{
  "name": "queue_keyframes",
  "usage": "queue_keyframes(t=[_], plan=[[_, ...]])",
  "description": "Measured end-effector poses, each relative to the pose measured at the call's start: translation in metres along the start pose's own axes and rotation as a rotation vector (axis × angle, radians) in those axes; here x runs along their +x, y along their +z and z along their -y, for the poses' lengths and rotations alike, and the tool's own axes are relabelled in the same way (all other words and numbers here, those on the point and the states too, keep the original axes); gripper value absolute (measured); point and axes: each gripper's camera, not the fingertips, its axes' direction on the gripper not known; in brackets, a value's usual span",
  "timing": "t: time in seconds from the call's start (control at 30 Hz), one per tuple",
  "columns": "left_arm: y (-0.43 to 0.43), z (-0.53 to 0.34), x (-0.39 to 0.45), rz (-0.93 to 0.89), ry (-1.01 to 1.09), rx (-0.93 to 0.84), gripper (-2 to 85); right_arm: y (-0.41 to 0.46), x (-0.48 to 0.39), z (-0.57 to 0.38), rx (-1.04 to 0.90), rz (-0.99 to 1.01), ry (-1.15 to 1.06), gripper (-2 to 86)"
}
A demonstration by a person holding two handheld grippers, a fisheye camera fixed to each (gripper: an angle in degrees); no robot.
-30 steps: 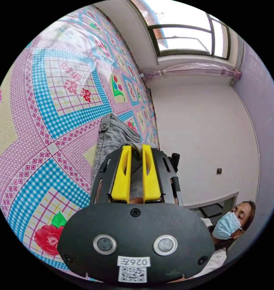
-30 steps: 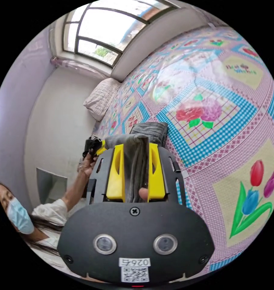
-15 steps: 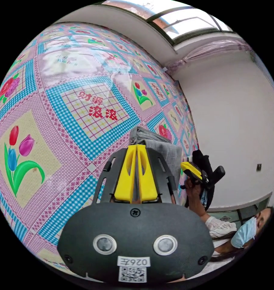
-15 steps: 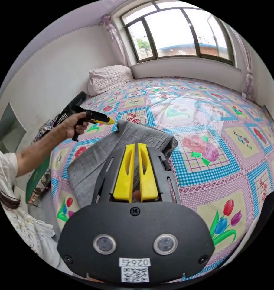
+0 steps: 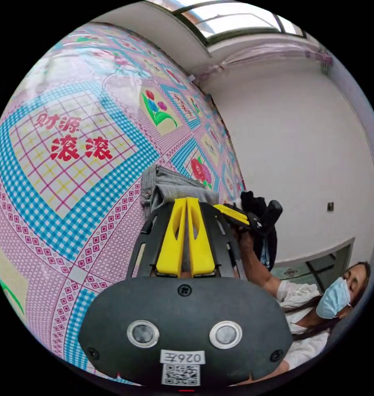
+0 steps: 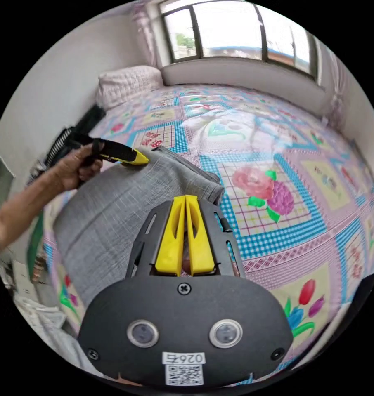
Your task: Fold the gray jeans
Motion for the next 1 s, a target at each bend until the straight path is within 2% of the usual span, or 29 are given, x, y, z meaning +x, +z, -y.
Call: queue_keyframes(t=[0.03,0.17,0.23,0.3,0.33,0.37,0.4,0.43,0.53,0.63,0.7,0.77,0.8,0.83,0.93,1.0], plan=[[-0.008,-0.006,0.000,-0.010,-0.011,0.046,-1.0,-0.006,0.009,-0.002,0.014,0.070,0.046,-0.9],[-0.037,-0.076,0.035,-0.047,0.127,0.162,-1.0,-0.042,-0.013,-0.023,0.089,0.107,0.036,-0.9],[-0.027,-0.102,0.044,0.048,0.155,0.168,-1.0,-0.056,-0.045,-0.051,0.132,0.172,-0.008,-0.9],[0.002,-0.099,0.033,0.334,0.180,0.002,-1.0,-0.042,-0.068,-0.066,0.076,0.139,-0.057,-0.9],[0.009,-0.095,0.024,0.341,0.185,-0.041,-1.0,-0.021,-0.075,-0.072,-0.002,0.042,-0.090,-0.9],[0.014,-0.090,0.003,0.235,0.086,-0.059,-1.0,-0.010,-0.075,-0.075,-0.029,0.019,-0.108,-0.9],[0.011,-0.092,-0.012,0.151,-0.025,-0.013,-1.0,-0.004,-0.065,-0.080,0.002,0.057,-0.066,-0.9],[0.009,-0.096,-0.012,0.143,-0.038,0.015,-1.0,-0.007,-0.049,-0.080,0.017,0.161,0.012,-0.9],[0.008,-0.120,0.018,0.270,0.041,0.032,-1.0,-0.025,-0.042,-0.083,0.081,0.245,0.093,-0.9],[0.012,-0.166,0.052,0.268,0.166,0.068,-1.0,-0.050,-0.072,-0.100,0.136,0.290,0.053,-0.9],[0.025,-0.204,0.059,0.366,0.234,0.092,-1.0,-0.053,-0.093,-0.116,0.162,0.323,0.040,-0.9],[0.053,-0.218,0.047,0.525,0.253,0.006,-1.0,-0.030,-0.111,-0.126,0.076,0.267,0.023,-0.9],[0.070,-0.224,0.039,0.539,0.295,-0.038,-1.0,-0.003,-0.121,-0.128,-0.046,0.177,-0.004,-0.9],[0.073,-0.227,0.037,0.543,0.294,-0.038,-1.0,0.010,-0.124,-0.131,-0.068,0.160,-0.002,-0.9],[0.070,-0.237,0.043,0.548,0.231,-0.028,-1.0,-0.010,-0.131,-0.132,-0.012,0.186,0.042,-0.9],[0.064,-0.264,0.064,0.610,0.312,0.053,-1.0,-0.027,-0.145,-0.140,0.046,0.167,0.028,-0.9]])
